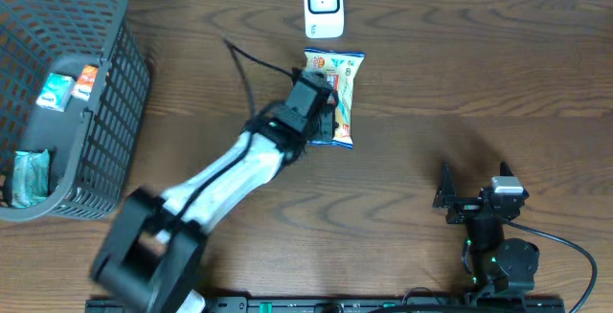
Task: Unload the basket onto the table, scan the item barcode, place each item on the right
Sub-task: 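Move the left gripper back into the grey basket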
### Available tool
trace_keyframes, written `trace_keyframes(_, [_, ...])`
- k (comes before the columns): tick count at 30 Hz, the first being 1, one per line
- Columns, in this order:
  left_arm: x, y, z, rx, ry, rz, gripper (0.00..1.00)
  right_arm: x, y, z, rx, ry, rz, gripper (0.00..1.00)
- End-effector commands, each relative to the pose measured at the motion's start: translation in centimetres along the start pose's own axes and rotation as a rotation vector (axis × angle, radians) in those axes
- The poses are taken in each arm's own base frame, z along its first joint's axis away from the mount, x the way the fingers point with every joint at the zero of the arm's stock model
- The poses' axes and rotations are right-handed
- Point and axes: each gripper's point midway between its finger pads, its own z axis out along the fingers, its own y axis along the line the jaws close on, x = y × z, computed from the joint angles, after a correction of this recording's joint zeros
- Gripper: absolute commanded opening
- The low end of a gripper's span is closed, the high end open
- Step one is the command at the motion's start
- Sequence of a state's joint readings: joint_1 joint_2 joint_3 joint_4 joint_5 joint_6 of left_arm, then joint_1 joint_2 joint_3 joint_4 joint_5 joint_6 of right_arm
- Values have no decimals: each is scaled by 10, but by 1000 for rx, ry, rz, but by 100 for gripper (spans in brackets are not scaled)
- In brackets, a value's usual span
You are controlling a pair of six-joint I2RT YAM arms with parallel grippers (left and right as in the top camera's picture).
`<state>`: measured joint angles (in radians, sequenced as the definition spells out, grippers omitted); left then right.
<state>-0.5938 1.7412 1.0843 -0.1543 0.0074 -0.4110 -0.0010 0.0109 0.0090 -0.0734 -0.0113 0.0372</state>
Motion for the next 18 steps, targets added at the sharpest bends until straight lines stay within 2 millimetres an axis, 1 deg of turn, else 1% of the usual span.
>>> trace_keyframes(1, [-64, -5, -71, -9, -244, -7, 54, 1, -1, 0, 6, -1, 7, 99])
trace_keyframes(2, [-72, -4, -84, -17, -285, -12, 56, 1, -1, 0, 6, -1, 7, 99])
trace_keyframes(5, [-96, 0, -128, -41, -409, 27, 57, 1, -1, 0, 6, -1, 7, 99])
trace_keyframes(7, [-112, 8, -163, -81, -505, 40, 57, 1, -1, 0, 6, -1, 7, 99])
trace_keyframes(8, [-117, 12, -174, -94, -534, 32, 57, 1, -1, 0, 6, -1, 7, 99])
trace_keyframes(9, [-124, 19, -195, -105, -584, 21, 57, 1, -1, 0, 6, -1, 7, 99])
trace_keyframes(10, [-128, 22, -205, -106, -607, 12, 57, 1, -1, 0, 6, -1, 7, 99])
trace_keyframes(12, [-135, 34, -232, -112, -661, -18, 57, 1, -1, 0, 6, -1, 7, 99])
trace_keyframes(14, [-140, 47, -251, -137, -679, -40, 57, 1, -1, 0, 6, -1, 7, 99])
trace_keyframes(17, [-143, 69, -273, -208, -632, -65, 57, 1, -1, 0, 6, -1, 7, 99])
trace_keyframes(18, [-145, 79, -285, -246, -600, -77, 57, 1, -1, 0, 6, -1, 7, 99])
